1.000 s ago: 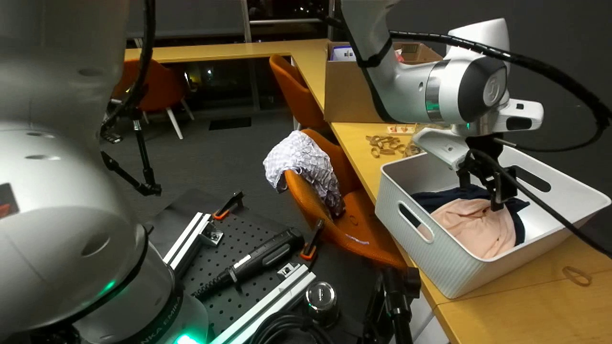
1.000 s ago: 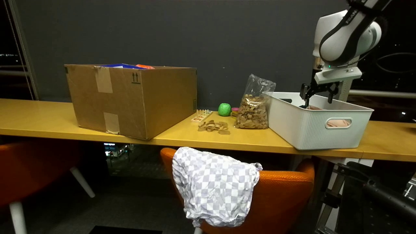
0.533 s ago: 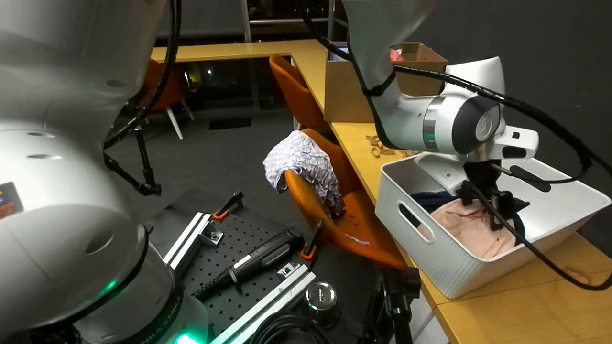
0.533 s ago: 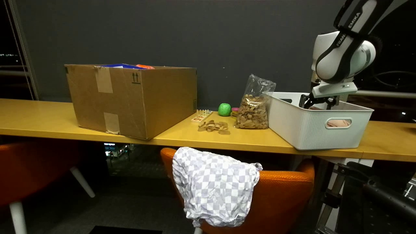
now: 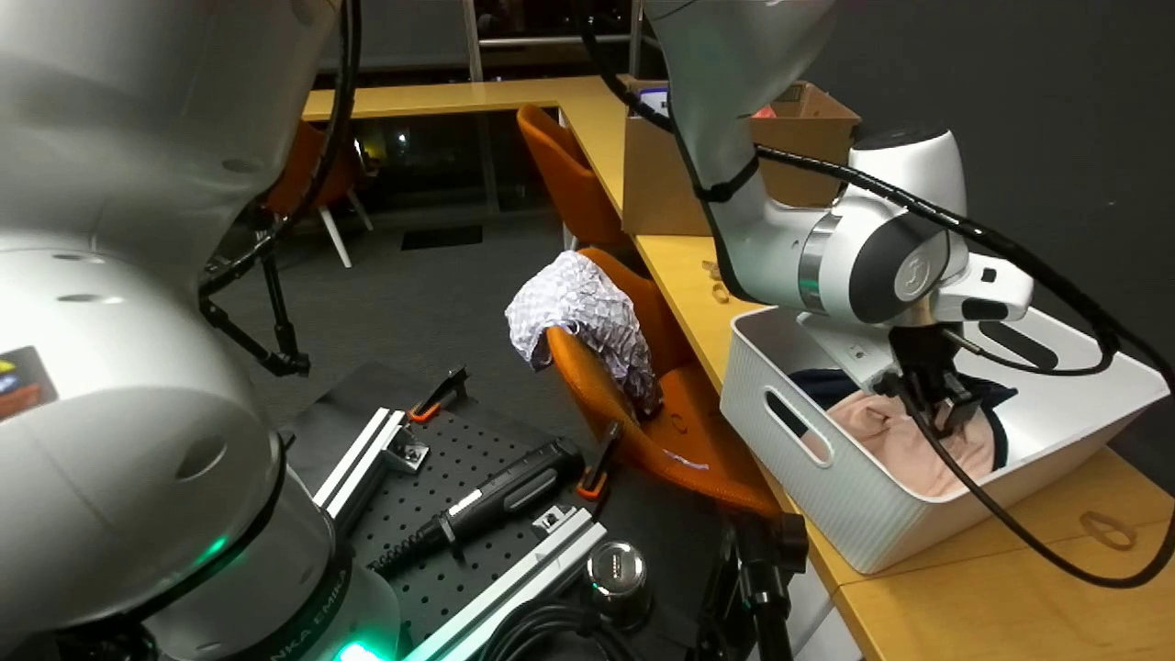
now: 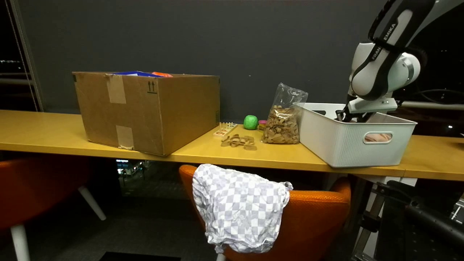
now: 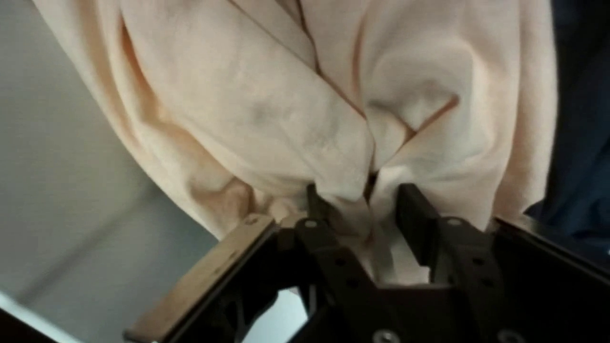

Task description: Pick up all the items from the white basket and put them on the backrest of the orange chair

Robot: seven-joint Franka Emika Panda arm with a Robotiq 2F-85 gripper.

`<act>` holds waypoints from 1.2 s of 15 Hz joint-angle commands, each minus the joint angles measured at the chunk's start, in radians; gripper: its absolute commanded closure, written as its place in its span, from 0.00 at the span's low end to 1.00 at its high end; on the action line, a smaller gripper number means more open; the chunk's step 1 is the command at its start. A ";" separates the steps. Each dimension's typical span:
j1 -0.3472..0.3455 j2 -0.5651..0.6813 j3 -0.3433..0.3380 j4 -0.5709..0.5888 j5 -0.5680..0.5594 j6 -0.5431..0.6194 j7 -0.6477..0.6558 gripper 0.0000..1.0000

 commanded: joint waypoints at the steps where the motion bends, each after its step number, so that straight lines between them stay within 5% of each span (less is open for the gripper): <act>1: 0.046 -0.025 -0.034 -0.037 0.062 0.020 -0.032 0.88; 3: 0.077 -0.057 -0.056 -0.053 0.069 0.008 -0.029 0.99; 11: 0.376 -0.300 -0.294 -0.074 -0.049 -0.108 0.041 0.99; 18: 0.684 -0.590 -0.476 -0.071 -0.367 -0.216 0.149 0.99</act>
